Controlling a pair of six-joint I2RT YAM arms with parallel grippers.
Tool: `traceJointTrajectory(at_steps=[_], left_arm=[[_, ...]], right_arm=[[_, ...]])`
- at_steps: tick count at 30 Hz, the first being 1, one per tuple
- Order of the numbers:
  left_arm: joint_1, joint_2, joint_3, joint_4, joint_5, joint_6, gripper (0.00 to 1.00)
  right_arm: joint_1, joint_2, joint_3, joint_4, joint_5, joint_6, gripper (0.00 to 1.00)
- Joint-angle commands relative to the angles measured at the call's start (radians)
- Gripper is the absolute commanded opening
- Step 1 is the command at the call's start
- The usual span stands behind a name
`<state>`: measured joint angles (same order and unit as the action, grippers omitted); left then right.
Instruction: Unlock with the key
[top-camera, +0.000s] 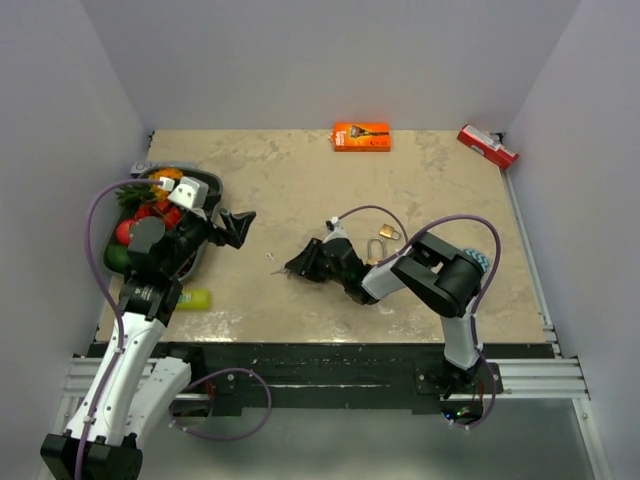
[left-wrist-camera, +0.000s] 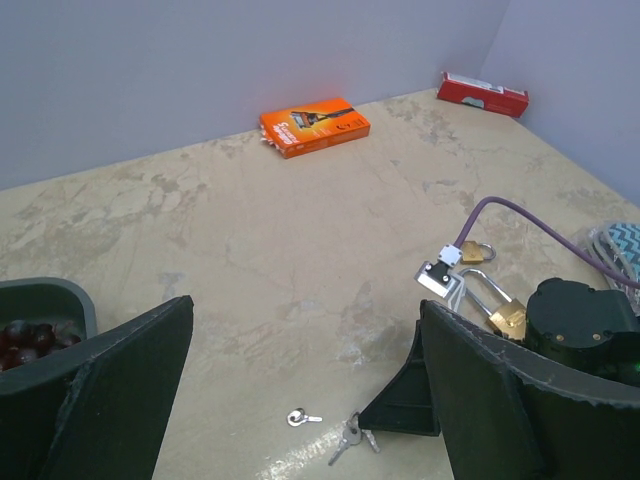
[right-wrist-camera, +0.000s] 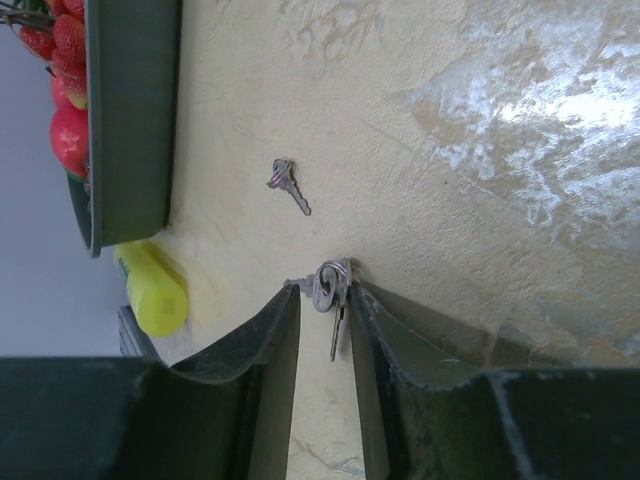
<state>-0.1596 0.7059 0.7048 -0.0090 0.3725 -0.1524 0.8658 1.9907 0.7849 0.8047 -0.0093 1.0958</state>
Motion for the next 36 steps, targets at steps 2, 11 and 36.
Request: traceJointTrajectory(at_steps=[2,11,36], left_arm=[[-0.008,-0.014,-0.004,0.043,0.017,0.022,0.99],[-0.012,-0.014,-0.005,0.043,0.017,0.022,0.99],[-0.032,0.021,-0.021,0.11,0.224,-0.003,0.99]], right_arm=[[0.007,0.037,0.025,-0.059,0.062,0.001,0.28],[0.009,0.042,0.033,-0.064,0.06,-0.014,0.08],[-0.034,-0.245,0.04,-0.159,-0.153,-0.287,0.0]])
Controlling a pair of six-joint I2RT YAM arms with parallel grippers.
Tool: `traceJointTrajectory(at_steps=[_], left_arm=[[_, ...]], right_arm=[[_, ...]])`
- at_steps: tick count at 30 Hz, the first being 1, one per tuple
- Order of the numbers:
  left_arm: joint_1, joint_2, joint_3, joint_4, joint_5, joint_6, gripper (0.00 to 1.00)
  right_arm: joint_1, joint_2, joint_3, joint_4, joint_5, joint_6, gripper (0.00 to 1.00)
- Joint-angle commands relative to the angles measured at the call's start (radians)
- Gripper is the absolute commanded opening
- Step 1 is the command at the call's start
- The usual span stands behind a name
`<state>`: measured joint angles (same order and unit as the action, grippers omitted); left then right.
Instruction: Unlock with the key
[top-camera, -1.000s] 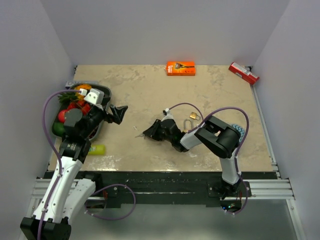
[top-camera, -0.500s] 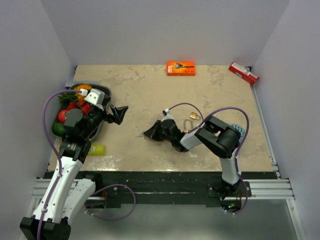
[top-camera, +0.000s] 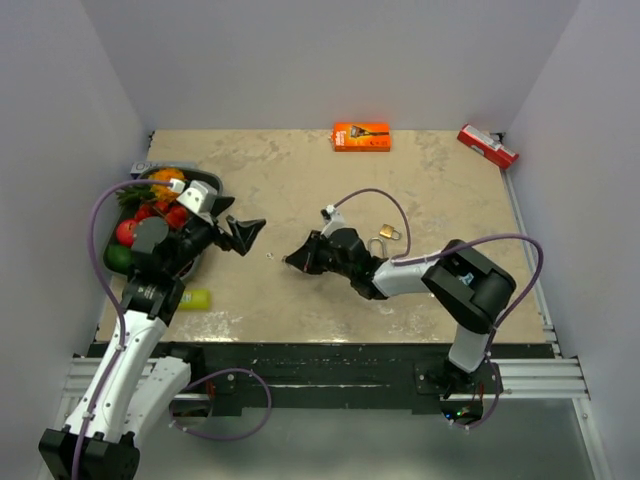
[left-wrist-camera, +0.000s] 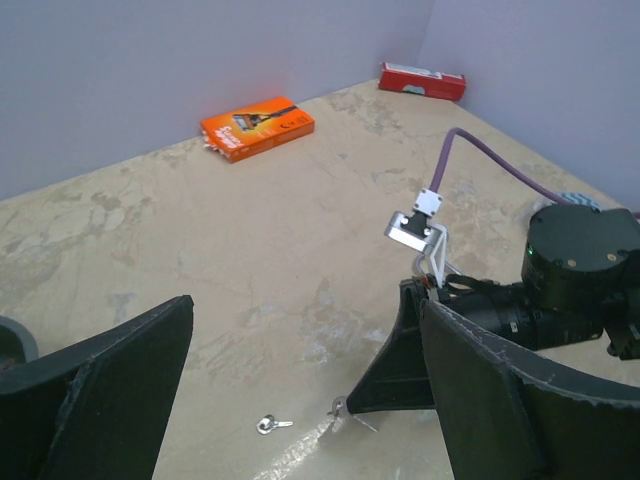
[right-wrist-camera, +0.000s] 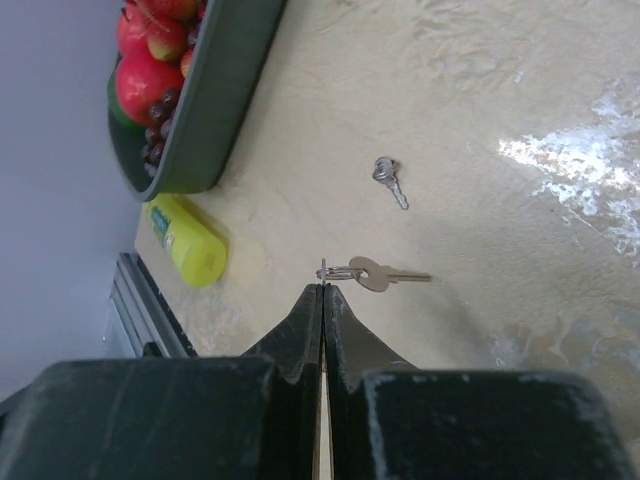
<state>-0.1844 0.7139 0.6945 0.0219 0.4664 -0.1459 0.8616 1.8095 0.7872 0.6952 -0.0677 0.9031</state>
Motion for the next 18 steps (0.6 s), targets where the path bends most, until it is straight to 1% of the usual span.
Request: traceJointTrajectory(at_steps=[1,7,9,10,11,13,16,18], left_arm=[[-0.009,0.015,-0.012,0.084,0.152,-0.012,0.99],[-0.013,0.036,-0.024,0.147,0.322,-0.046,0.99],[-0.015,0.05,-0.029,0.176,0.391,-0.066,0.99],[-0.016,0.055,-0.03,0.185,0.414,-0.076,0.99],[-0.017,0.062,-0.033,0.199,0.438,-0.092,0.99],[-0.02,0.082,-0.036,0.225,0.494,-0.106,0.99],[-0.027,0.111,-0.033,0.231,0.534,-0.116,0.99],[-0.035,0.134,-0.032,0.231,0.56,-0.119,0.99]], right_arm=[[-0.041,-0.079,0.038,-0.06,-0.115,-0.105,0.0],[-0.147,-0.216,0.047,-0.209,-0.291,-0.239,0.0],[-0.174,-0.277,0.069,-0.319,-0.316,-0.323,0.0],[-0.179,-0.298,0.076,-0.391,-0.343,-0.352,0.0],[-0.185,-0.315,0.084,-0.422,-0.356,-0.406,0.0],[-0.19,-0.367,0.11,-0.512,-0.403,-0.458,0.0],[-0.191,-0.424,0.139,-0.595,-0.467,-0.526,0.0],[-0.19,-0.45,0.149,-0.614,-0.54,-0.55,0.0]])
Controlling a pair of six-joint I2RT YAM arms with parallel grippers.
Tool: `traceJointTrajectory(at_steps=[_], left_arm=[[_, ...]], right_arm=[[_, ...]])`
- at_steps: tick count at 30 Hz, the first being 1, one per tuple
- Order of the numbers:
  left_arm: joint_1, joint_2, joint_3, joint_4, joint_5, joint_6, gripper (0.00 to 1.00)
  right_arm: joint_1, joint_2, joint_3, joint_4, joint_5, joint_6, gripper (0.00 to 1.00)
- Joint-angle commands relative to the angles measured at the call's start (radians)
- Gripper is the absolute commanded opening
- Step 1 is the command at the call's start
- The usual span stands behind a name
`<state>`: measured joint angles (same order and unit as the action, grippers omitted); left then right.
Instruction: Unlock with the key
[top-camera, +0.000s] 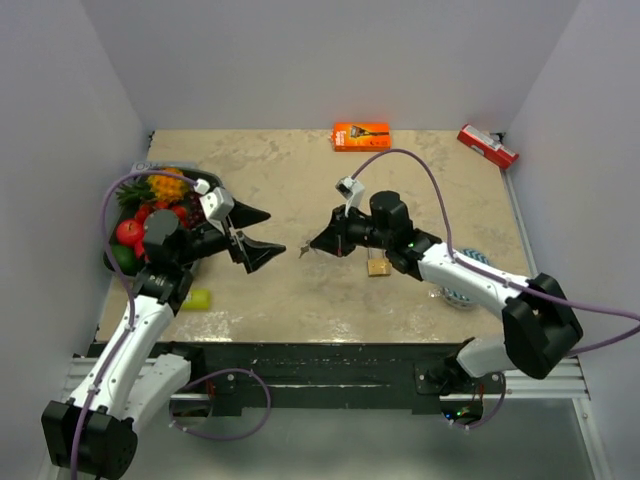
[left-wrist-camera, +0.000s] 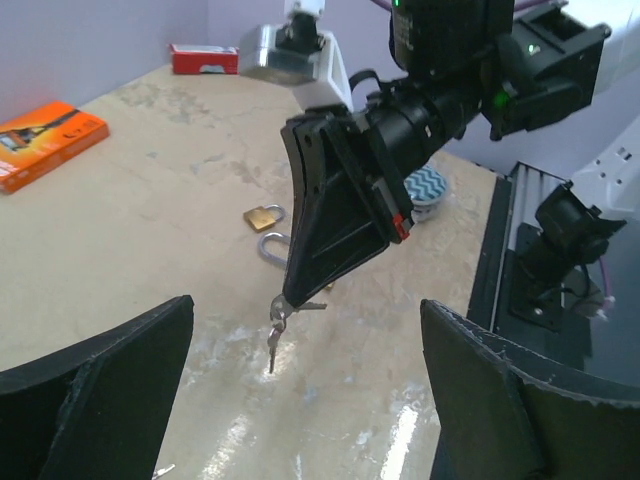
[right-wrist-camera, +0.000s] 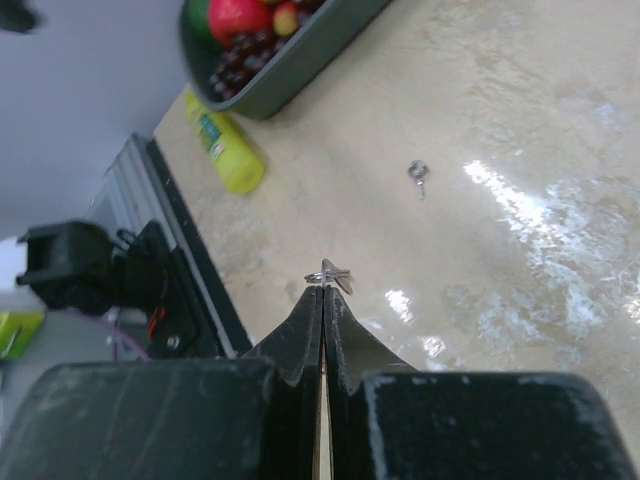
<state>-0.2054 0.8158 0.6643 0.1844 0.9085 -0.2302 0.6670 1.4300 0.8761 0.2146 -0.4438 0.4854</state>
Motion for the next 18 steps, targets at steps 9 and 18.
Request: traceJointTrajectory(at_steps=[9,18], left_arm=[[-0.058,0.117,0.015,0.046,0.19,-0.043,0.92],[-0.14,0.19,0.021,0.047,0.221,-0.06,0.68]], right_arm=[[0.003,-0.135,0.156,-0.32,-0.285,-0.237,0.0],[0.005,-0.117,0.195,-0.371,-0.328,-0.288,0.0]])
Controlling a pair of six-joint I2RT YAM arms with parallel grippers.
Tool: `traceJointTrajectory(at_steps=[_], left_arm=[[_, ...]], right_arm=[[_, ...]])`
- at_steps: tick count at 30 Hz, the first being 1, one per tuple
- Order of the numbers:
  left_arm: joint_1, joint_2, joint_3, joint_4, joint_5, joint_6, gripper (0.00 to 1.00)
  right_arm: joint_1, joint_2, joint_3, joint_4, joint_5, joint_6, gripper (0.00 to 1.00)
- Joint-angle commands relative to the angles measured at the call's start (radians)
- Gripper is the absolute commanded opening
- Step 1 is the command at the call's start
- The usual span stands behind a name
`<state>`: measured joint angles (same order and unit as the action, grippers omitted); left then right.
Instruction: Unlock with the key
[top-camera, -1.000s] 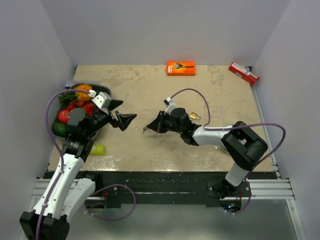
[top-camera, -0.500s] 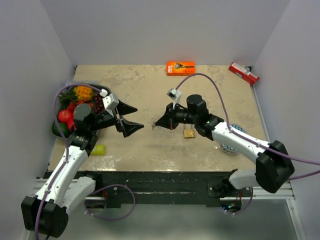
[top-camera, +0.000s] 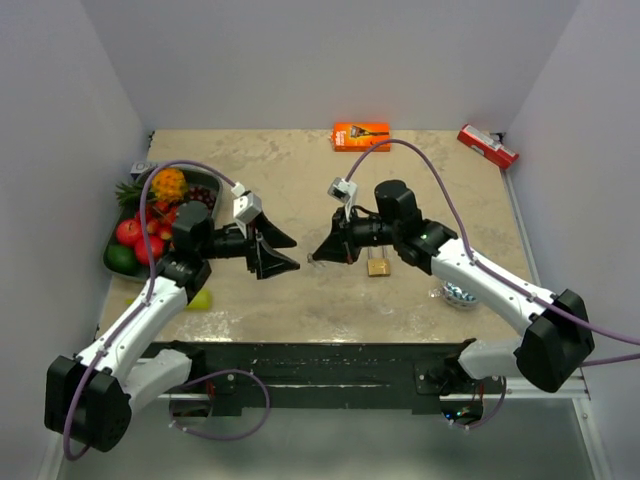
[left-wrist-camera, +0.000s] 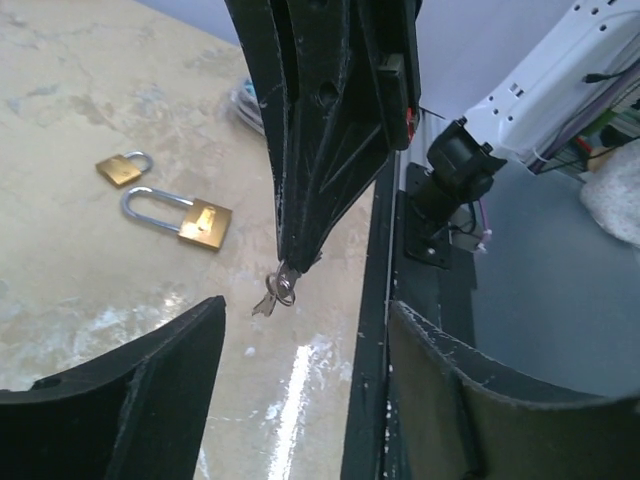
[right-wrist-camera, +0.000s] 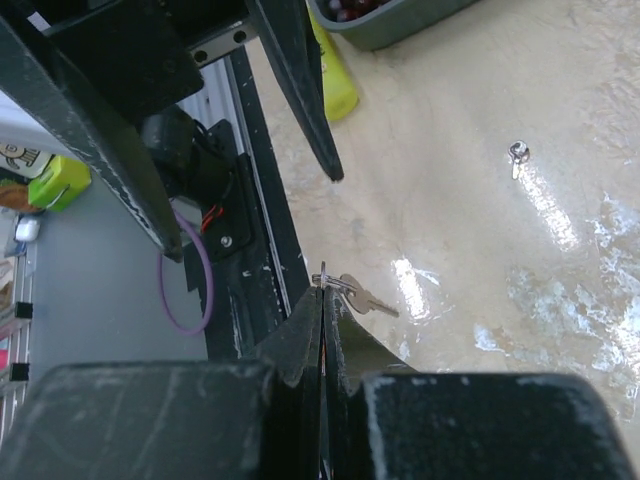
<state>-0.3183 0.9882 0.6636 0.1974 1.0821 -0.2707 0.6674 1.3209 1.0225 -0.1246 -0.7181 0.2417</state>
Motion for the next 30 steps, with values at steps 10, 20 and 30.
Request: traceJointTrajectory(at_steps=[10,20,30], left_arm=[[-0.08,0.082,0.024,0.04,0.042,-0.041,0.53],[-0.11,0.113,0.025,0.065,0.041,-0.061,0.38],[-0.128,0.124,0.024,0.068,0.05,-0.061,0.14]], right_arm=[[0.017,0.004,0.06,-0.053,-0.093,-0.07,0.0],[0.027,0.02,0.064,-0.056,-0.122,-0.076,0.0],[0.028,0.017,0.067,-0.06,-0.121,-0.088,0.0]])
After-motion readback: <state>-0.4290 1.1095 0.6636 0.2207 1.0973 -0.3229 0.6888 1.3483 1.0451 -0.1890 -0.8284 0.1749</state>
